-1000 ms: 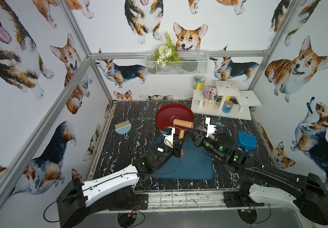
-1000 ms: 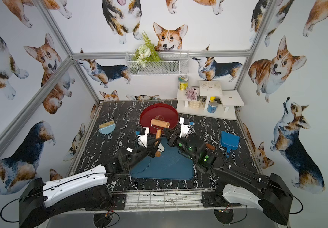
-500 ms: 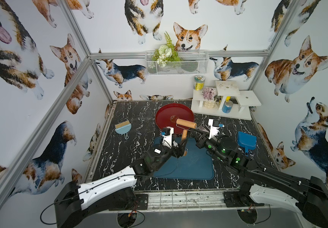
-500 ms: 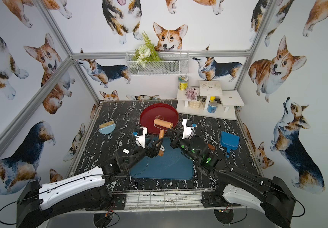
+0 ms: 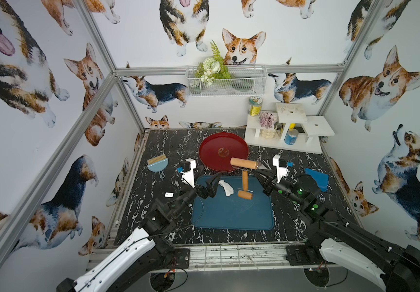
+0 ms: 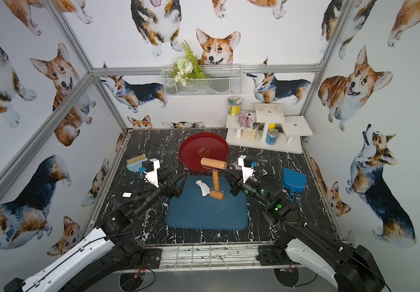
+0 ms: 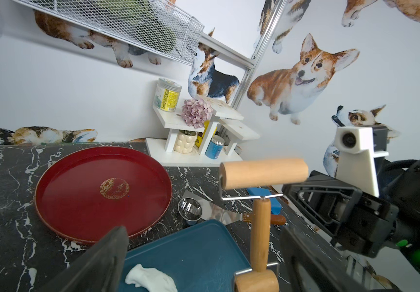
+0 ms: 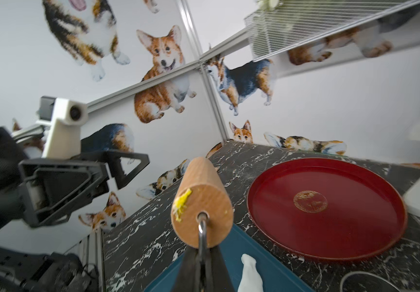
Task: Roll out the dumpling wrappers from the dough
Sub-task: Pick up the rolling pin from the center of the board.
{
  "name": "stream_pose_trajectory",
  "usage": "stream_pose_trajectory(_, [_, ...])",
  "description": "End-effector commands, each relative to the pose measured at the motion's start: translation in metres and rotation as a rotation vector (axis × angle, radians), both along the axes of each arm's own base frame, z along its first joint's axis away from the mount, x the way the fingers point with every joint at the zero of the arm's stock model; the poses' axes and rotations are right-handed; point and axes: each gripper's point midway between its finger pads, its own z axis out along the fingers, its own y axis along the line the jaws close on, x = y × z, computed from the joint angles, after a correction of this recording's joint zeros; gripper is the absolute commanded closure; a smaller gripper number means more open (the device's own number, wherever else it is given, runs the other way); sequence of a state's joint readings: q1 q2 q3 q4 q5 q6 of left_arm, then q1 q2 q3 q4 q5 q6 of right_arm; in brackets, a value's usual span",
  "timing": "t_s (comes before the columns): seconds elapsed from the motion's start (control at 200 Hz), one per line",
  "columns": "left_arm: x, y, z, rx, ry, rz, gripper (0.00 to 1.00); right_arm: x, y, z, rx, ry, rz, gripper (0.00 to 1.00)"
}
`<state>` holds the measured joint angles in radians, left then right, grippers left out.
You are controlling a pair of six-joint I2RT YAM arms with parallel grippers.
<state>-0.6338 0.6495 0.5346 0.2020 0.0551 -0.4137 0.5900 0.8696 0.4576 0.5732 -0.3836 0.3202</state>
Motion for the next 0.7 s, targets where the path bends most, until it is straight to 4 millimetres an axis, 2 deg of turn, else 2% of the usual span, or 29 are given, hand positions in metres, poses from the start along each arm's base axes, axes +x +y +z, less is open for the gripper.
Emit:
stream_pose_trajectory(0.0, [-0.019, -0.016, 0.004, 0.033, -0.025, -0.175, 0.00, -0.032, 0.018, 0.006, -0.095, -0.171, 0.210, 1.00])
stream_pose_trajectory(0.215, [-0.027, -0.043, 0.010, 0.112, -0.022, -0.347, 0.00, -0.043, 0.031, -0.012, -0.224, -0.174, 0.341, 1.00])
stream_pose_trajectory(0.385, [-0.038, -0.059, 0.007, 0.150, -0.018, -0.481, 0.00, -0.049, 0.034, -0.026, -0.300, -0.161, 0.404, 1.00])
stream_pose_trajectory(0.515, [-0.043, -0.068, -0.011, 0.173, 0.046, -0.557, 0.00, -0.050, 0.035, -0.032, -0.328, -0.153, 0.429, 1.00])
stream_pose_trajectory(0.525, [-0.042, -0.069, 0.001, 0.166, 0.024, -0.556, 0.00, -0.050, 0.035, -0.032, -0.329, -0.151, 0.432, 1.00])
stream_pose_trajectory(0.536, [-0.042, -0.070, 0.003, 0.165, 0.022, -0.558, 0.00, -0.050, 0.035, -0.033, -0.332, -0.151, 0.433, 1.00])
stream_pose_trajectory(0.696, [-0.041, -0.076, -0.013, 0.188, 0.075, -0.573, 0.00, -0.049, 0.035, -0.037, -0.356, -0.130, 0.444, 1.00])
